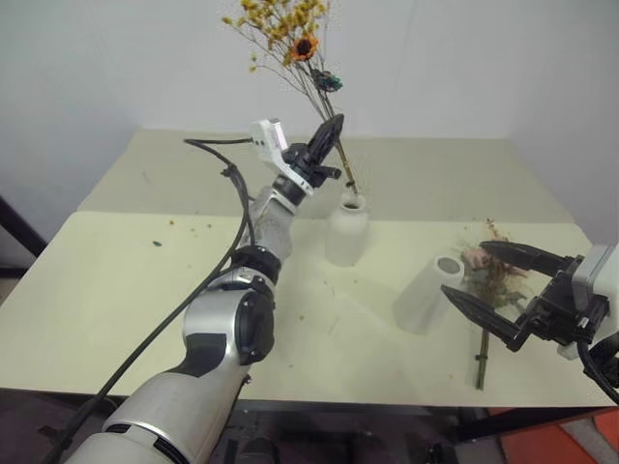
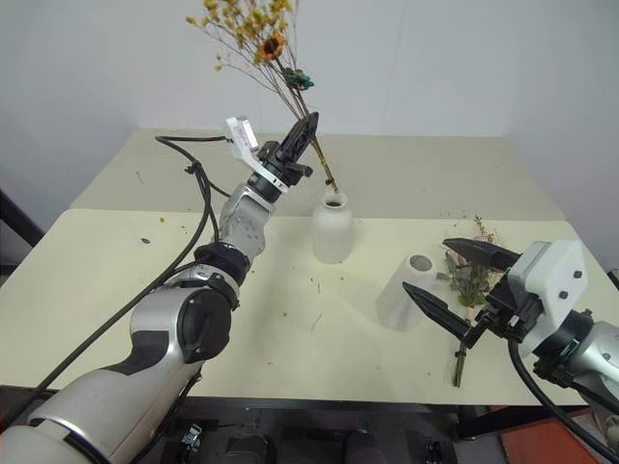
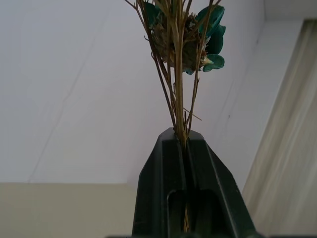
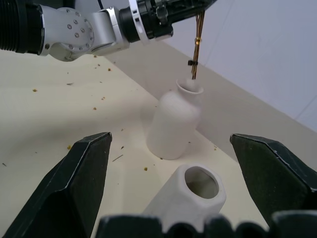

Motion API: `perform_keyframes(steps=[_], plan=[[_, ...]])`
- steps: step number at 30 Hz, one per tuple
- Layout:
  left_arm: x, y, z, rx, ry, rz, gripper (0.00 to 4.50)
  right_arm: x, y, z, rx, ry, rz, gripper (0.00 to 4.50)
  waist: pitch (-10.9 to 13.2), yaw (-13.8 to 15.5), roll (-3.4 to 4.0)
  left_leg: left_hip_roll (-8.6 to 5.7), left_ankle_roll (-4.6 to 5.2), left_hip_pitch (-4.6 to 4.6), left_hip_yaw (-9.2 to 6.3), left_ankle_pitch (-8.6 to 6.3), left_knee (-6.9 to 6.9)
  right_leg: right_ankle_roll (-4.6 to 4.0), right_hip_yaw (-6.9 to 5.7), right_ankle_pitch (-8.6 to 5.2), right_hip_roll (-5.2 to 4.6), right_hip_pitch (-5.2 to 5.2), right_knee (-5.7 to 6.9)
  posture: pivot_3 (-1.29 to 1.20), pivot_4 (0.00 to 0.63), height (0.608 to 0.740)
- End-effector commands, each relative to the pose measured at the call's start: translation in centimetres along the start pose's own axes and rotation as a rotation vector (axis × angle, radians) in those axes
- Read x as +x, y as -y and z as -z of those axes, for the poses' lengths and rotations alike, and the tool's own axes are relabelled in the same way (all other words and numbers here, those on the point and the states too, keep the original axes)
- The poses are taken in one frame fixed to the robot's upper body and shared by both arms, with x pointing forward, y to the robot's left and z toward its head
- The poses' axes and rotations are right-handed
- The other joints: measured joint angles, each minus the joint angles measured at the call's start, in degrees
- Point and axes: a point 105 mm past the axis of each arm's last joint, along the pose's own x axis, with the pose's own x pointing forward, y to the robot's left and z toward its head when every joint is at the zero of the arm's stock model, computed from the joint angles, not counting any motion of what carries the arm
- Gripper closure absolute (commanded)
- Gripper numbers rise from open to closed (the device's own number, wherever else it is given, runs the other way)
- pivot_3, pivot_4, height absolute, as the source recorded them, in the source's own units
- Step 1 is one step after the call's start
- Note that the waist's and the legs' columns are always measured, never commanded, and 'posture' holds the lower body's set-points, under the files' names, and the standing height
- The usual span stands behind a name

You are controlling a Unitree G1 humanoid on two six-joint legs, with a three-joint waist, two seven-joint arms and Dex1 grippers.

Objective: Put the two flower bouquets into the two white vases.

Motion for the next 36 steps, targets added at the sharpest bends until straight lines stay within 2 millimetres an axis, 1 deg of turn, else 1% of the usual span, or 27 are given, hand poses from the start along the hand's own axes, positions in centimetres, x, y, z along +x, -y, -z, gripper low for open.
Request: perform_keyframes(steps=[1, 5, 14, 20, 23, 26, 29, 34, 36], plan=[[0.4, 0.8, 0.4, 0.077, -0.037, 0.042, 4.46, -0.4, 0.3, -1.2, -0.052, 0.024, 0.029, 0.00, 0.0, 0.0, 0.00, 0.00, 0.00, 0.00, 0.00, 0.00, 0.00, 0.00, 0.00, 0.00, 0.00, 0.00, 0.00, 0.00, 0.150, 0.740], [0.0, 0.8, 1.7, 0.122, -0.109, 0.045, 4.46, -0.5, 0.2, -1.2, -0.053, 0.022, 0.036, 0.00, 0.0, 0.0, 0.00, 0.00, 0.00, 0.01, 0.00, 0.00, 0.00, 0.00, 0.00, 0.00, 0.00, 0.00, 0.01, 0.00, 0.150, 0.740], [-0.6, 1.0, 3.8, 0.250, -0.226, 0.060, 4.46, -0.6, 0.2, -1.1, -0.049, 0.009, 0.054, 0.00, 0.0, 0.0, 0.00, 0.00, 0.00, 0.02, 0.00, 0.00, 0.00, 0.00, 0.01, 0.00, 0.00, 0.01, 0.03, 0.00, 0.150, 0.740], [-0.8, 1.5, 4.8, 0.277, -0.262, 0.083, 4.46, -0.7, 0.3, -1.1, -0.048, 0.005, 0.058, 0.00, 0.0, 0.0, 0.00, 0.00, 0.00, 0.07, 0.00, 0.00, 0.00, 0.00, 0.01, 0.00, 0.01, 0.03, 0.06, 0.00, 0.150, 0.740], [-0.9, 1.4, 5.2, 0.278, -0.286, 0.075, 3.76, -0.7, 0.3, -1.0, -0.048, 0.003, 0.062, 0.00, 0.0, 0.0, 0.00, 0.00, 0.00, 0.05, 0.00, 0.00, 0.00, 0.00, 0.02, 0.00, 0.01, 0.03, 0.06, 0.00, 0.150, 0.740], [-1.1, 1.2, 5.4, 0.295, -0.301, 0.078, 2.80, -0.8, 0.3, -1.0, -0.048, 0.002, 0.064, 0.00, 0.0, 0.0, 0.00, 0.00, 0.00, 0.05, 0.00, 0.00, 0.00, 0.00, 0.02, 0.00, 0.01, 0.03, 0.06, 0.00, 0.150, 0.740], [-1.3, 1.2, 5.0, 0.320, -0.299, 0.105, 1.79, -0.9, 0.3, -1.0, -0.047, 0.003, 0.067, 0.00, 0.0, 0.0, 0.00, 0.00, 0.00, 0.06, 0.00, 0.00, 0.00, 0.00, 0.02, 0.00, 0.01, 0.03, 0.06, 0.00, 0.150, 0.740], [-2.0, 0.3, 4.5, 0.328, -0.318, 0.095, 0.11, -0.7, 0.3, -0.7, -0.037, 0.002, 0.067, 0.00, 0.0, -0.1, 0.00, 0.00, 0.00, 0.10, 0.01, 0.00, 0.00, 0.00, 0.03, 0.00, 0.01, 0.03, 0.10, 0.00, 0.150, 0.740], [-2.2, -0.2, 3.9, 0.322, -0.315, 0.090, 0.02, -0.5, 0.4, -0.6, -0.036, 0.006, 0.063, 0.00, 0.0, -0.1, 0.00, 0.00, 0.00, 0.11, 0.01, 0.00, 0.00, 0.00, 0.04, 0.00, 0.01, 0.04, 0.10, 0.00, 0.150, 0.740]])
